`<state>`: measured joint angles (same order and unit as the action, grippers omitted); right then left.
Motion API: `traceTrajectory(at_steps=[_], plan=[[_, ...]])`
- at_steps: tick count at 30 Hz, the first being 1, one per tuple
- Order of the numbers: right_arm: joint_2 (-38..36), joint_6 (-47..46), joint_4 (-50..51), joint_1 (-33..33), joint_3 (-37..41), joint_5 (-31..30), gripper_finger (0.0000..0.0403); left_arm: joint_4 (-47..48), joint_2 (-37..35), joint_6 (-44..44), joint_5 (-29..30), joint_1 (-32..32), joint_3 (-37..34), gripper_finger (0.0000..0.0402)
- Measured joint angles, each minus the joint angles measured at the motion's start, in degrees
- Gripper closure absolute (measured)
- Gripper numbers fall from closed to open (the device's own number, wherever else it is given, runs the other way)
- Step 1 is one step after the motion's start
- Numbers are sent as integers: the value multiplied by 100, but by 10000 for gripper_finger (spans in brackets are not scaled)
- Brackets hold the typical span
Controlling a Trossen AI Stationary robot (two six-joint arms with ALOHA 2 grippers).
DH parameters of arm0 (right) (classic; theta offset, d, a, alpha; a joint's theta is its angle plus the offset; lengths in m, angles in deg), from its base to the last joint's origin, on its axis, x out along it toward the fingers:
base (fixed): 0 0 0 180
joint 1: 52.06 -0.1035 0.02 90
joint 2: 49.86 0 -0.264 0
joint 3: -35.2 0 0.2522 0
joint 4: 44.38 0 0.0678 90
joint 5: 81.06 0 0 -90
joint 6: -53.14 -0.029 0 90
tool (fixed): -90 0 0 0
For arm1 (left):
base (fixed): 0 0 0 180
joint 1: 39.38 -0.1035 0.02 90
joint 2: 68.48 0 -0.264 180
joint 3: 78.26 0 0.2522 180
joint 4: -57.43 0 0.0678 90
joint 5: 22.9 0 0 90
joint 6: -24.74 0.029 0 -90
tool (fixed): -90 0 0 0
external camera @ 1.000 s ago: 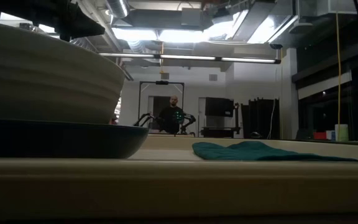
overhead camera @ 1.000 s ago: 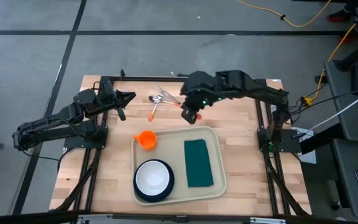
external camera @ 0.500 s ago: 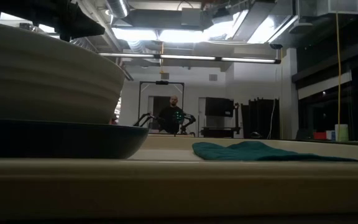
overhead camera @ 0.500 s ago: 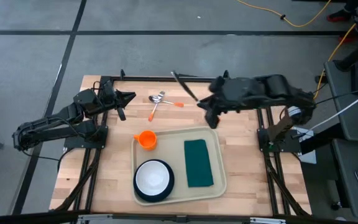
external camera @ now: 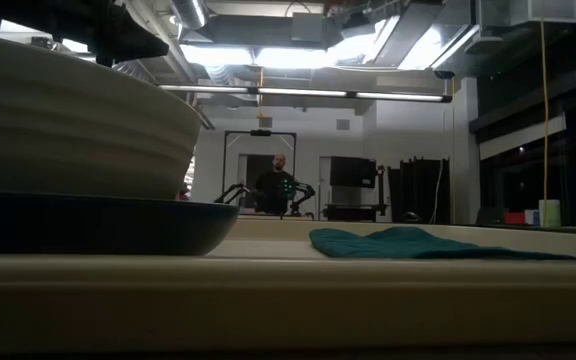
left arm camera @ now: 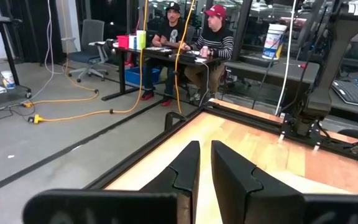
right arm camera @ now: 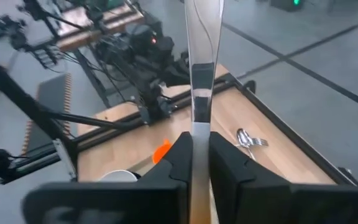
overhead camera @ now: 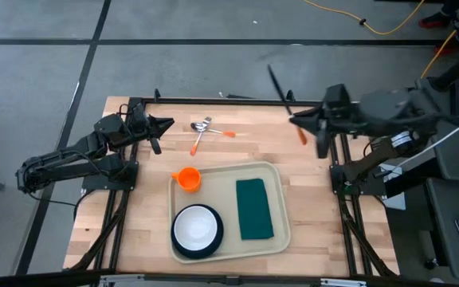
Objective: Set up tray
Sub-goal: Put the orange knife on the dark blue napkin on the gray serving tray
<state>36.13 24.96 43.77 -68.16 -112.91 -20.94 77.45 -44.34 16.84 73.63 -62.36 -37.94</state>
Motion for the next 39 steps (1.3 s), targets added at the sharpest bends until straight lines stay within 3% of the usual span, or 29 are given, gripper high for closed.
traceTrajectory(at_steps=[15, 21, 29, 34, 39], plan=[[-1052, 446, 47, 4, -2, 1342, 369, 0, 0, -335, 257, -1, 0, 368], [-1026, 369, 333, 6, 0, 1895, 369, 43, 0, -341, 538, -2, 0, 368], [-753, -579, 1594, 203, 4, 2301, 369, 406, 31, -498, 588, -2, 0, 368], [-568, -632, 1544, 203, 35, 2666, 369, 452, 57, -505, 588, -2, 0, 368], [-545, -1053, 1565, 205, 559, 2705, 369, 452, 76, -503, 586, -2, 0, 368]])
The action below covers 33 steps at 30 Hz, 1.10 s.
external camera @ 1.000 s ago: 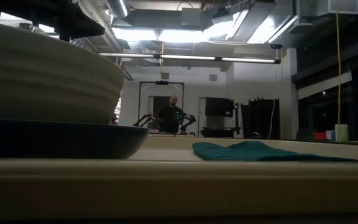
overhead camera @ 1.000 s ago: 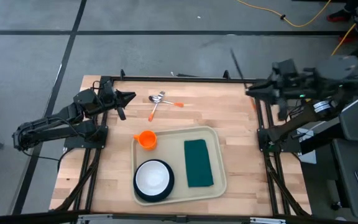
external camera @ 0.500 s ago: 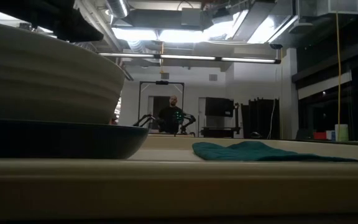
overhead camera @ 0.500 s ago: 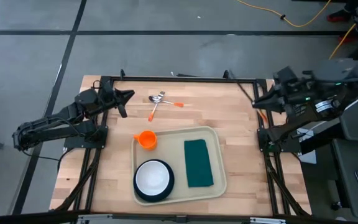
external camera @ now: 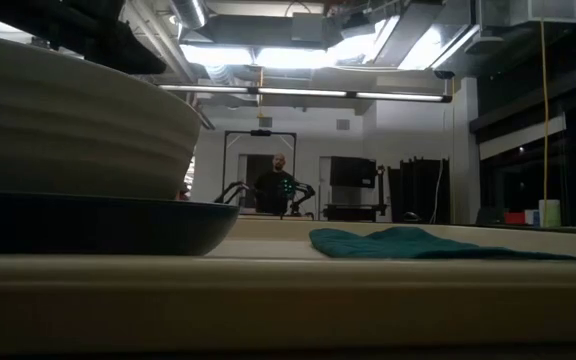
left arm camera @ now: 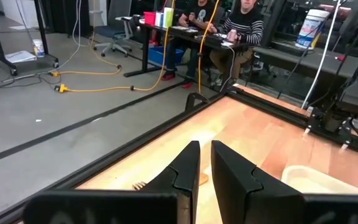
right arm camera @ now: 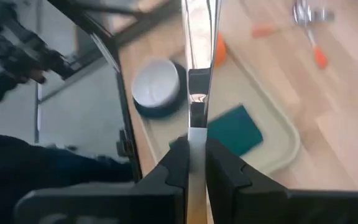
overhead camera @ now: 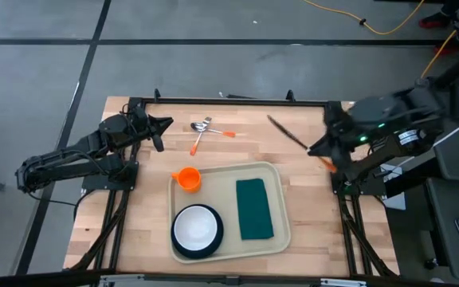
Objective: Set up tray
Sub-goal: Put the orange knife on the dark blue napkin on the gray serving tray
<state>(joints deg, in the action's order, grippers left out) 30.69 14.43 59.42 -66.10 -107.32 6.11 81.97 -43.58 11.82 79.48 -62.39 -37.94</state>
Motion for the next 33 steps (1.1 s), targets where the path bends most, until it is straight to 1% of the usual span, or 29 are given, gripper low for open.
traceTrajectory(at_steps=[6, 10, 14, 20, 23, 29, 33], plan=[[6, -433, -15, 0, 1006, 390, 369, -3, 0, 2, 0, 1, 0, 368], [-71, -668, -149, 0, 1836, 514, 369, -4, 0, 7, 0, 2, 0, 368], [-370, -763, -1016, 0, 2738, 761, 369, -2, 0, 15, -37, 0, 0, 368], [-974, -1125, -2198, -2, 4073, 792, 369, 2, 0, 17, -295, 0, 0, 368], [-1176, -1247, -2784, -1, 4738, 796, 369, 2, 0, 17, -306, 2, 0, 368], [-1309, -1698, -3729, -2, 5927, 862, 369, 13, 0, 17, -306, 0, 0, 368], [-1313, -2240, -4387, -5, 6555, 951, 369, 20, 0, 17, -306, 0, 0, 368]])
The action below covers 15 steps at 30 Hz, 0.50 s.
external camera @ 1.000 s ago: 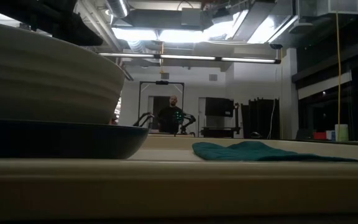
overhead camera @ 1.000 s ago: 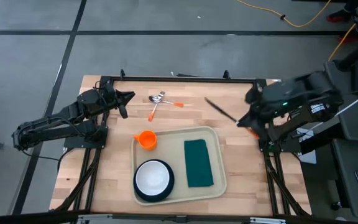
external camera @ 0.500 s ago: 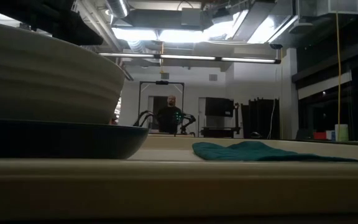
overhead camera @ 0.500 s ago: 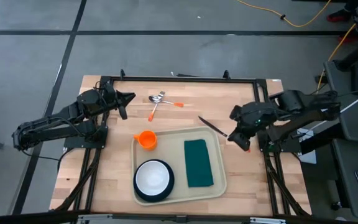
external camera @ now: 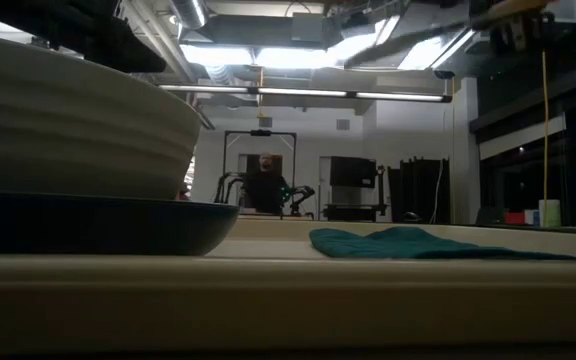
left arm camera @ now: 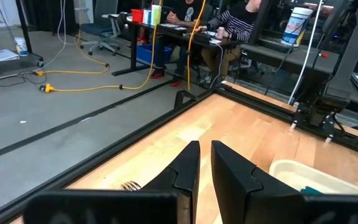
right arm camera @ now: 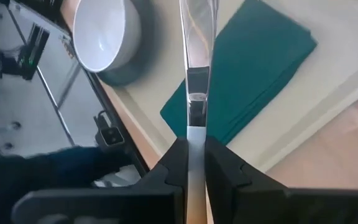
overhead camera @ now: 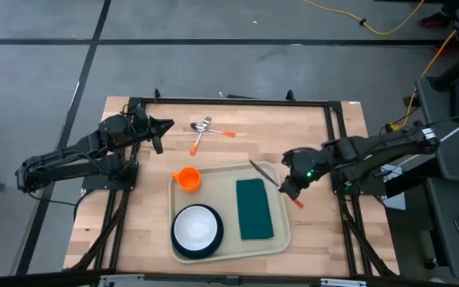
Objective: Set up tray
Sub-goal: Put the orange knife on the dark blue napkin on the gray serving tray
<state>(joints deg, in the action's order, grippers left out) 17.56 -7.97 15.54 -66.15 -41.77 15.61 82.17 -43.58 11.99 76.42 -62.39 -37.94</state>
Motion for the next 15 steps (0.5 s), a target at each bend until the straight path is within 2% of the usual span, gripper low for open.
traceTrajectory(at_steps=[5, 15], plan=[[-1, -689, -781, -85, 588, -81, 369, 0, 0, 0, 0, 0, 0, 368], [73, -2008, -1429, -150, 1160, -1225, 369, 13, 0, 0, -38, 0, 0, 368]])
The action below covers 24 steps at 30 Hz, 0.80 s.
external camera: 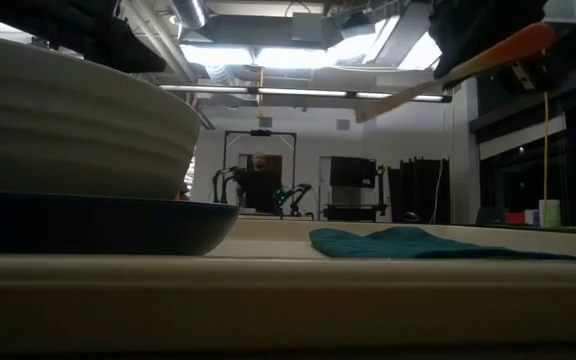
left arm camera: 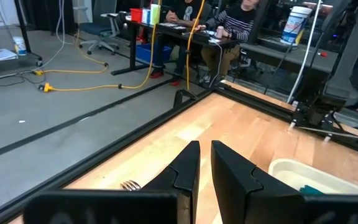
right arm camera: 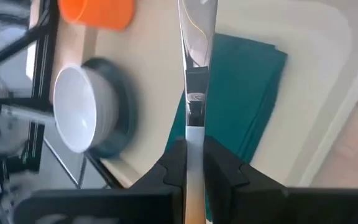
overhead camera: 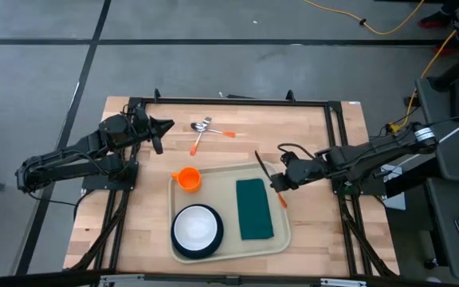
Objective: Set up tray
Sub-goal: Put the orange knife on the dark blue napkin on the gray serving tray
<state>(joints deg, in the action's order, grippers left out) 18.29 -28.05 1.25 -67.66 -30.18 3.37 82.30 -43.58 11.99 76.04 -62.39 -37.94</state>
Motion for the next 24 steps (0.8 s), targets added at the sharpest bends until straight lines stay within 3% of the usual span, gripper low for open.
traceTrajectory(at_steps=[9, 24], plan=[[677, -689, -580, -139, 19, -207, 369, 39, 0, 0, -156, 0, 0, 368], [1777, -2625, -947, -958, 24, -655, 369, 77, -2, 109, -156, 0, 0, 368]])
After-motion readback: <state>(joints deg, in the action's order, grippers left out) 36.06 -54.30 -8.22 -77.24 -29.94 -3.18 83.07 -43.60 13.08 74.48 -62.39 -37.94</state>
